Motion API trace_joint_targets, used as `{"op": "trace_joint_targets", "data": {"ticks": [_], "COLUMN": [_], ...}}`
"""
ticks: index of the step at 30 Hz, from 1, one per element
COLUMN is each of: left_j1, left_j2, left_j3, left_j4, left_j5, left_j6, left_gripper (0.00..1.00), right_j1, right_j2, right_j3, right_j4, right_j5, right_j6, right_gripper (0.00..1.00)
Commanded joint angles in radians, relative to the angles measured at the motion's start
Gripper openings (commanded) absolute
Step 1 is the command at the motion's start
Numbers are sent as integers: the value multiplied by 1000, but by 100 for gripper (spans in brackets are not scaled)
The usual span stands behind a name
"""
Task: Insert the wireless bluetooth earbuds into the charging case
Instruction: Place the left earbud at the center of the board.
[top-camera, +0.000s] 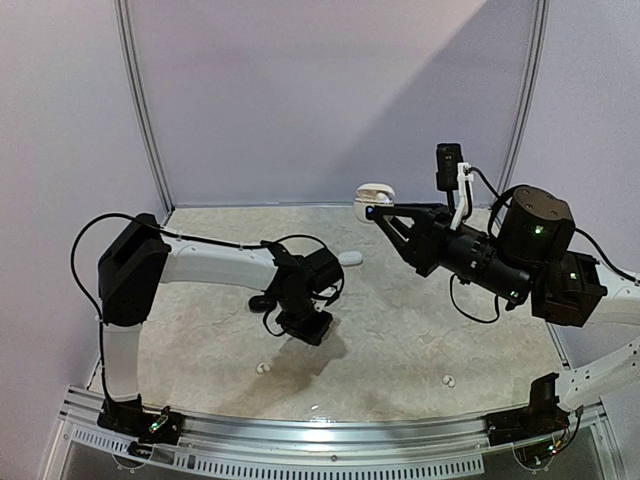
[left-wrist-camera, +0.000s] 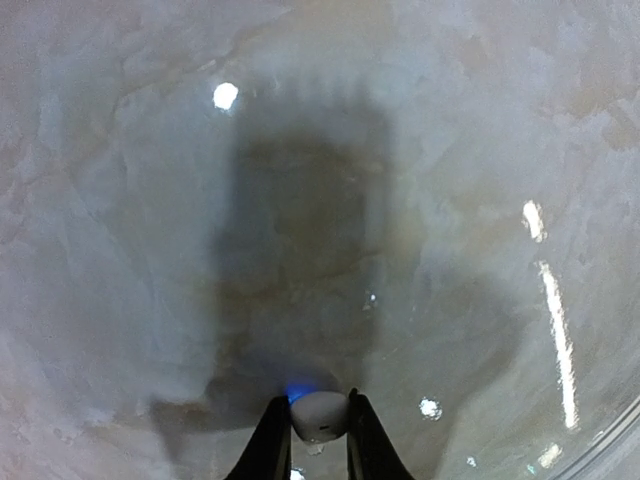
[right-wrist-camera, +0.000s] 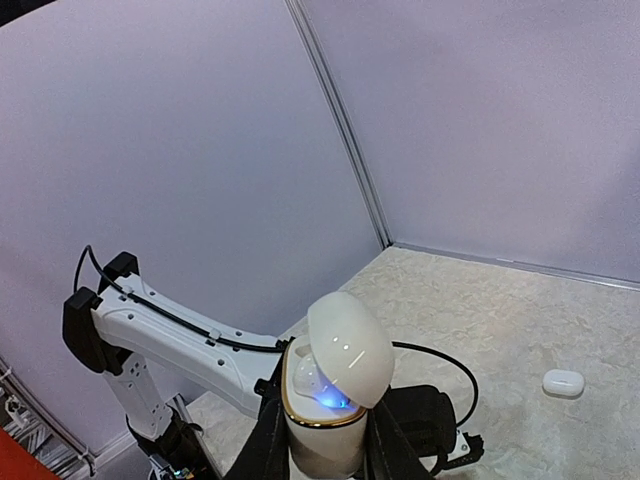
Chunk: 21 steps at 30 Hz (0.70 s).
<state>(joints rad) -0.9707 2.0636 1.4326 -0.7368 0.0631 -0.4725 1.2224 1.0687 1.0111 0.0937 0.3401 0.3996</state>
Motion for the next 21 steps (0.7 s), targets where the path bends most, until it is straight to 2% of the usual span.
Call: {"op": "trace_joint_targets", "data": {"ticks": [1,3,6,9,21], "left_j1": [-4,-4,-4,-3,-3], "left_j2": [40,43,36,20,-87], "left_j3": [-2,1,9,26,148], "left_j4": [0,-6,-19,-40,-112], "left_j5": [3,5,4,-5,55], "left_j6": [-16,-17,-15,-5,43], "left_gripper": [5,17,42,60,99], "right_j1": [-3,-4,-4,-4,-4], "right_j2": [-6,-8,-11,-9,-6], "right_j3": [-8,-10,-11,-9,13], "right_j4": [-40,-41,-44,-46,-52], "right_j5": [28,28,27,24,22], "right_j6": [-13,-12,-4,-4,-15], "right_gripper": [0,0,0,0,0]}}
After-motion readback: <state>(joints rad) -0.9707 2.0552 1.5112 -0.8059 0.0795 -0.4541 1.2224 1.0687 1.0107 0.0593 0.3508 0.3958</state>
